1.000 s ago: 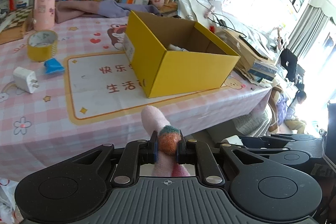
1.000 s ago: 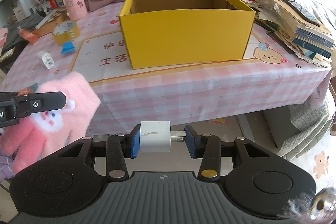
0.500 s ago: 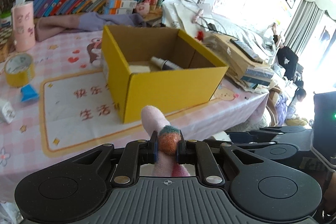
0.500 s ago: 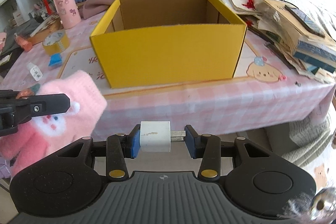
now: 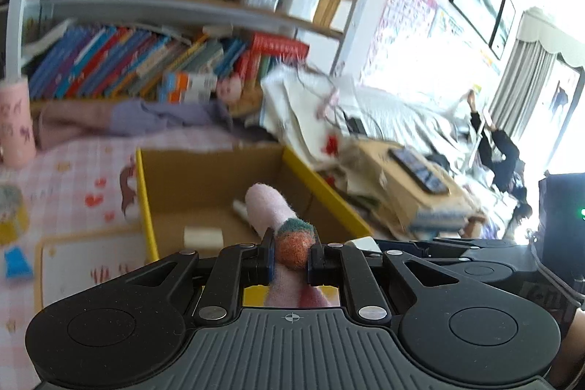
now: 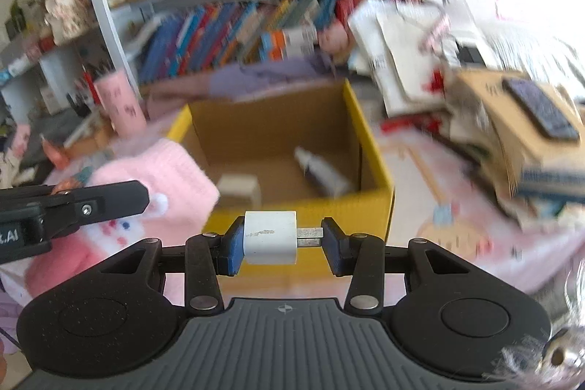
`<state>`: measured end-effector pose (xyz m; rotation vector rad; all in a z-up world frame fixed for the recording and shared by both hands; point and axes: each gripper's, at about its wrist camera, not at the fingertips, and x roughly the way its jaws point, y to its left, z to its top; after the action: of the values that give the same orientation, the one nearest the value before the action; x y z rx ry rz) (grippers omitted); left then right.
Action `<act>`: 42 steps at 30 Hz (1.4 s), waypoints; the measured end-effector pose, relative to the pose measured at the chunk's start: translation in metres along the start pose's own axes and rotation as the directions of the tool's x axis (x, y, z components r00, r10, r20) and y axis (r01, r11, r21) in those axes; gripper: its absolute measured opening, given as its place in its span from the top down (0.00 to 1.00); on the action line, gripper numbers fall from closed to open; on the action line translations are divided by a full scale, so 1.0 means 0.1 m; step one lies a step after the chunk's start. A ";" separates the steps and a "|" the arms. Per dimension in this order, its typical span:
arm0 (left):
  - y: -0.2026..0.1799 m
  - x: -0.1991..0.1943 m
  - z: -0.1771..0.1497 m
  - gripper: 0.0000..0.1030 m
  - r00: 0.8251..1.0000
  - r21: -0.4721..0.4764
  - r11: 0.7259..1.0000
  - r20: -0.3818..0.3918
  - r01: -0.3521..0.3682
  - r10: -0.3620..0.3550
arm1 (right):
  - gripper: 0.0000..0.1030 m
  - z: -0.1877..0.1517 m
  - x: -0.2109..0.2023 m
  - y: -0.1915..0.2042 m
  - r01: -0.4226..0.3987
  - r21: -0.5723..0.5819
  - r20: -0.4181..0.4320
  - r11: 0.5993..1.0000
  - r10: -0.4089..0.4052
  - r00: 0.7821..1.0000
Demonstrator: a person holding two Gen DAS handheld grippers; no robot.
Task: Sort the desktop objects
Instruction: 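Lift the plush toy and white adapter and carry both toward the yellow box, then lower both into the yellow box and open both tools to release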
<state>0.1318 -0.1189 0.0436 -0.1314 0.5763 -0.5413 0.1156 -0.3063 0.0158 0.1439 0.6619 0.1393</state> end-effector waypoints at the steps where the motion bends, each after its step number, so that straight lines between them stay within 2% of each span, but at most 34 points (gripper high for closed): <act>1: -0.01 0.03 0.04 0.87 1.000 0.003 1.000 0.010 -0.011 0.011 | 0.61 0.06 0.02 -0.03 -0.007 -0.006 0.012 1.000 0.008 1.000; 6: 0.00 0.25 0.20 0.87 0.996 0.010 0.997 0.048 -0.076 0.076 | 0.61 0.31 0.20 -0.13 -0.033 -0.062 0.055 0.998 0.037 0.998; 14: 0.12 0.62 0.34 0.87 0.985 0.032 0.986 0.060 -0.164 0.162 | 0.61 0.50 0.67 -0.20 -0.064 -0.160 0.027 0.985 0.069 0.997; 22: 0.24 1.02 0.18 0.86 0.974 0.063 0.976 -0.077 -0.207 0.212 | 0.61 0.46 1.18 -0.16 -0.097 -0.249 -0.103 0.964 0.073 0.992; 30: 0.39 1.20 -0.03 0.86 0.951 0.045 0.969 -0.188 -0.243 0.248 | 0.61 0.37 1.51 -0.12 -0.132 -0.283 -0.239 0.950 0.063 0.969; 35: 0.39 1.22 -0.08 0.84 0.944 0.069 0.967 -0.210 -0.245 0.254 | 0.61 0.33 1.58 -0.11 -0.149 -0.284 -0.288 0.947 0.064 0.956; 42: 0.35 1.23 -0.10 0.83 0.941 0.087 0.965 -0.215 -0.248 0.262 | 0.61 0.34 1.60 -0.10 -0.154 -0.276 -0.306 0.949 0.066 0.950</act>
<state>0.2288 -0.1527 -0.0336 0.0625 0.7855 -0.3210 0.2623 -0.2916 -0.0558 -0.1338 0.9213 0.3730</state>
